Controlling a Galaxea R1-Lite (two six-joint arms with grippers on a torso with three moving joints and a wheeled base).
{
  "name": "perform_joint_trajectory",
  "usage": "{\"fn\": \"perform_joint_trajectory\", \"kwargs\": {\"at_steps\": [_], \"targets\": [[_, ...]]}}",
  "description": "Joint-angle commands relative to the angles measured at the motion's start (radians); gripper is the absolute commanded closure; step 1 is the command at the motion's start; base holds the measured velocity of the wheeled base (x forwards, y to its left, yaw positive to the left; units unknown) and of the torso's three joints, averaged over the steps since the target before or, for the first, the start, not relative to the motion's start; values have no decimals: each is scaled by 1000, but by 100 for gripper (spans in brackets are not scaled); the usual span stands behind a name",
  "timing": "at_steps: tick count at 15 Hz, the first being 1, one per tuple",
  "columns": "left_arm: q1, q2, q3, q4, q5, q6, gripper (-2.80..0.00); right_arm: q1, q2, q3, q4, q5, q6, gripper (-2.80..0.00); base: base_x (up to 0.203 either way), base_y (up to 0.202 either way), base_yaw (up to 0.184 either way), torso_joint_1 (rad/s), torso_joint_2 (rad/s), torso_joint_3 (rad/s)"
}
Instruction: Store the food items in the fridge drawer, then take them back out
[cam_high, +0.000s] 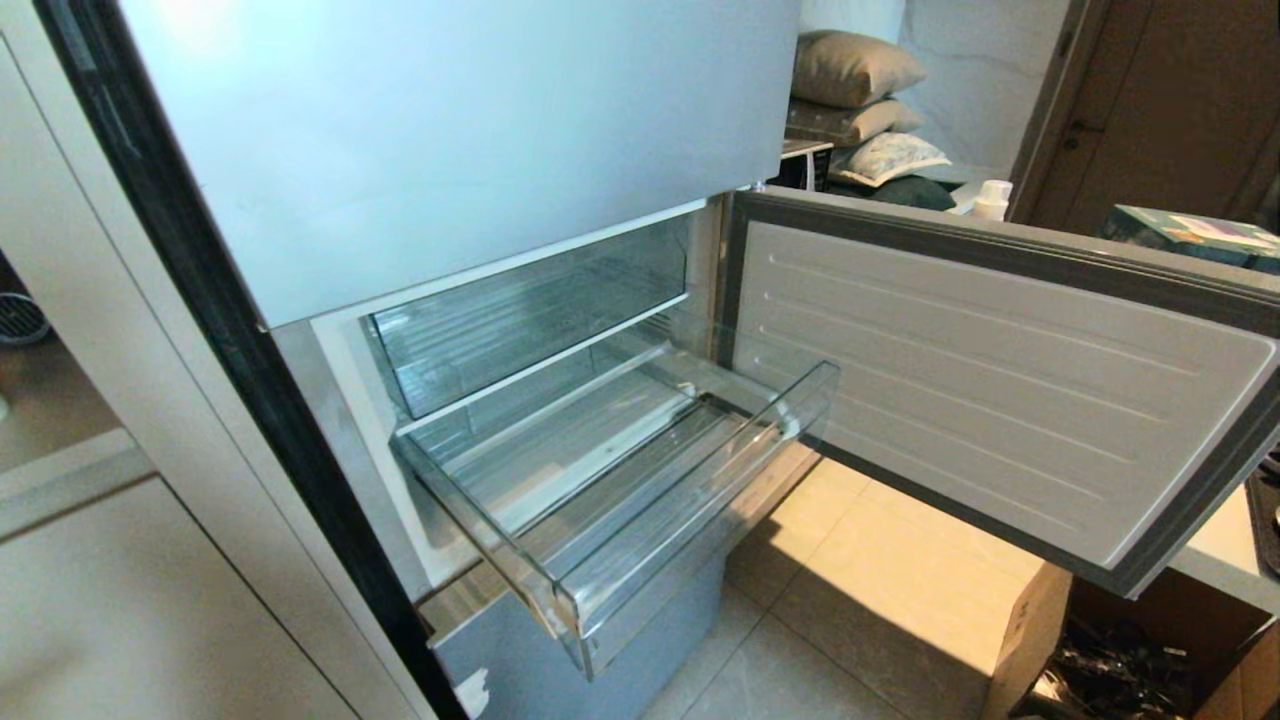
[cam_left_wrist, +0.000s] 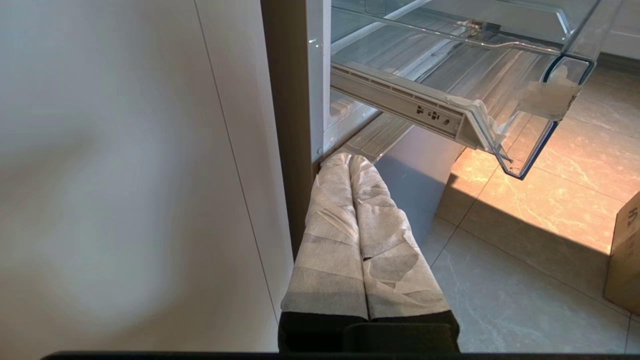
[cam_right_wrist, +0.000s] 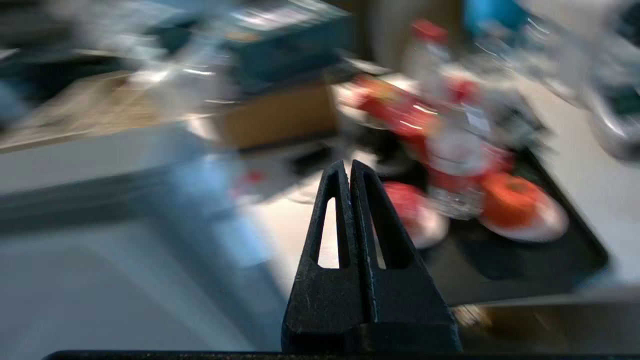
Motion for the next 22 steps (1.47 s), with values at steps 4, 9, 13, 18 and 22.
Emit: {"fn": "perform_joint_trajectory", "kwargs": {"at_steps": [4, 9, 13, 18, 22], "targets": [[0, 0, 0, 0, 0, 0, 0, 619, -325, 65, 280, -62, -34, 0, 0, 0, 0, 0, 0, 0], [0, 0, 1, 0, 0, 0, 0, 894, 64, 55, 236, -106, 100, 0, 0, 0, 0, 0, 0, 0], [0, 0, 0, 0, 0, 0, 0, 1018, 515, -27, 81, -117, 164, 0, 0, 0, 0, 0, 0, 0], [0, 0, 0, 0, 0, 0, 0, 1195, 889, -205, -81, -120, 212, 0, 0, 0, 0, 0, 0, 0], [0, 0, 0, 0, 0, 0, 0, 1287, 1009, -347, -136, -127, 217, 0, 0, 0, 0, 0, 0, 0]]}}
